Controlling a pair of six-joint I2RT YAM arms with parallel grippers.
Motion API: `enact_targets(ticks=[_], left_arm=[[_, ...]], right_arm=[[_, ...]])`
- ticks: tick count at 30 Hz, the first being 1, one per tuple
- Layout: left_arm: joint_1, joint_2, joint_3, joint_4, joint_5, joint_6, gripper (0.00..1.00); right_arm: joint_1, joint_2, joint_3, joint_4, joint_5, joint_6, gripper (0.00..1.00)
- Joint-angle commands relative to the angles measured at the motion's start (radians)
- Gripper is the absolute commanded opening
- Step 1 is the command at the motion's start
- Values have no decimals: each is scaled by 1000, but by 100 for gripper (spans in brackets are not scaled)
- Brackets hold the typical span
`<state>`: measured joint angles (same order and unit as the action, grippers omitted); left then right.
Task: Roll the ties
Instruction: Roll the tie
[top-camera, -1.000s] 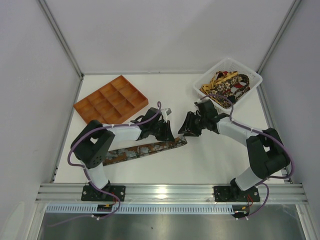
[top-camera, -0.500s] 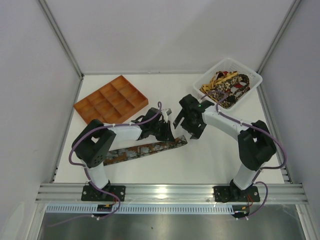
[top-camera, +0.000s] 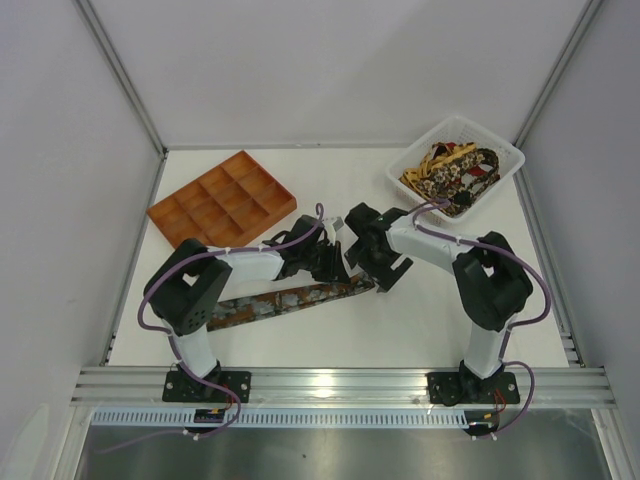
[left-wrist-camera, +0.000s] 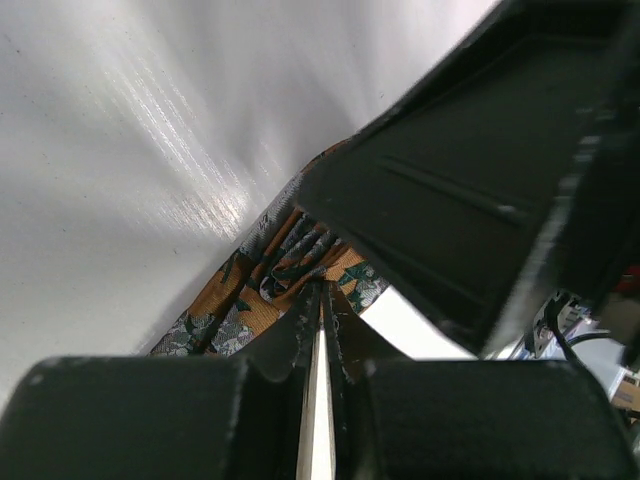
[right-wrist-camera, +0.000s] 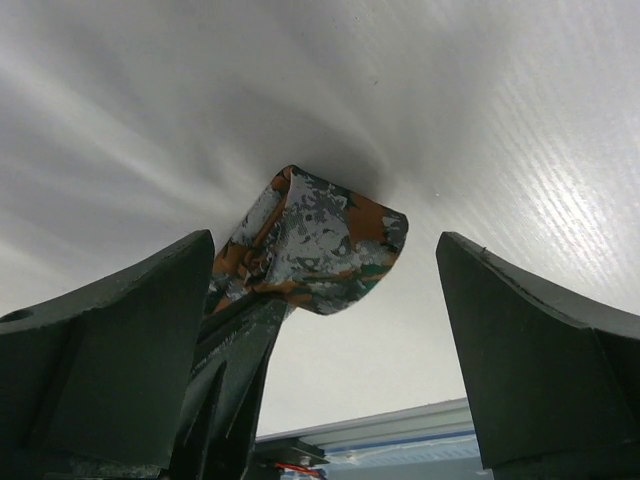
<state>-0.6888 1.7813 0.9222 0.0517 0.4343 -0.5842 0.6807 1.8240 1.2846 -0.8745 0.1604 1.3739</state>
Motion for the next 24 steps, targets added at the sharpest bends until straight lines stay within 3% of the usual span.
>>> enact_targets(ticks=[1,16,19,23,24], left_arm=[[-2,12,24,31,21,4,10],[-3,4,18,33,24,7,11],[-3,9,18,31,21,9,11],[-3,7,24,30,23,9,11],[-3,9,24,30,20,11,11]], right_arm=[[10,34,5,23,33,79,98],[57,84,4,29,70,171,79],[59,84,-14,48,57,183,67],[60,84,-37,63,41,194,62],[60,81,-42,71,38,195,54]])
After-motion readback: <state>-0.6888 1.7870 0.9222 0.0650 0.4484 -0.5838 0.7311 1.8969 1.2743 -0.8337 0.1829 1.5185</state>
